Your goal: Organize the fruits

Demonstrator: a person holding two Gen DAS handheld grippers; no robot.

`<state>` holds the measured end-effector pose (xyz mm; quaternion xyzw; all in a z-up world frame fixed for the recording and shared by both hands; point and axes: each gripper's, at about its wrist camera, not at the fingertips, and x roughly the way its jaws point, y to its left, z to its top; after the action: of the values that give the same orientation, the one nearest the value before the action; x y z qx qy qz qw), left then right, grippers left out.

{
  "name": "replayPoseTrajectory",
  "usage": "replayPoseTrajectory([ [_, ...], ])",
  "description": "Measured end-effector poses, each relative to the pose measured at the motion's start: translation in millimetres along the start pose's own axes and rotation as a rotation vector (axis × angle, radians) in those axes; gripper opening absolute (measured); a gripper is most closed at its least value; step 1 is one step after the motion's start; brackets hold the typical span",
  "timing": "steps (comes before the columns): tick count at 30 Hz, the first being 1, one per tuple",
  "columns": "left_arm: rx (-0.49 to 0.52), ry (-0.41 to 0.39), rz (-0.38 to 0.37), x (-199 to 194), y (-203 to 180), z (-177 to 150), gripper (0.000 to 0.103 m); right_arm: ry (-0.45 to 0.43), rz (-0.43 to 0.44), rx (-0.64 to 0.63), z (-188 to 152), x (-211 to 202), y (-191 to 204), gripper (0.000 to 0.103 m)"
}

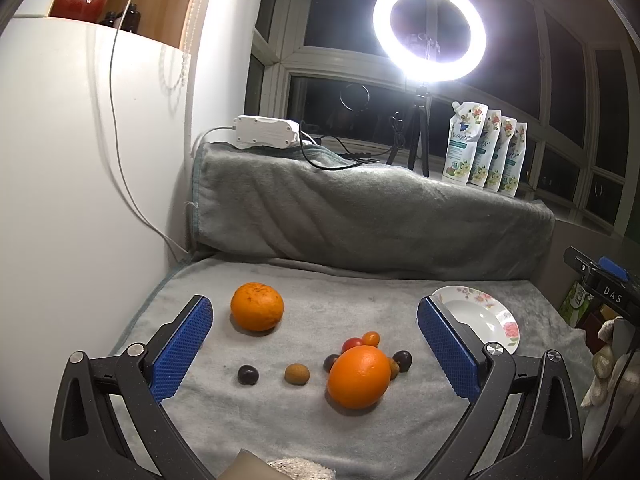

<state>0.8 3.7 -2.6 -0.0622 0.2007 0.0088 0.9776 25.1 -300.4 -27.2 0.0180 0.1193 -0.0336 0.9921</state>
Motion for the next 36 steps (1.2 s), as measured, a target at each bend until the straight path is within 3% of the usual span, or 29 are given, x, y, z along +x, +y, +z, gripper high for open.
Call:
replayPoseTrajectory([
  [24, -0.004, 0.005, 0.001, 0.1, 0.9, -1.0, 0.102, 0.007, 0.004, -0.002, 0.1, 3.2, 0.9, 0.103],
  [36, -0.022, 0.047, 0.017, 7.2, 14.8, -17.9, 0.102, 0.060, 0.071, -0.005, -11.7, 16.9, 12.4, 0.103],
])
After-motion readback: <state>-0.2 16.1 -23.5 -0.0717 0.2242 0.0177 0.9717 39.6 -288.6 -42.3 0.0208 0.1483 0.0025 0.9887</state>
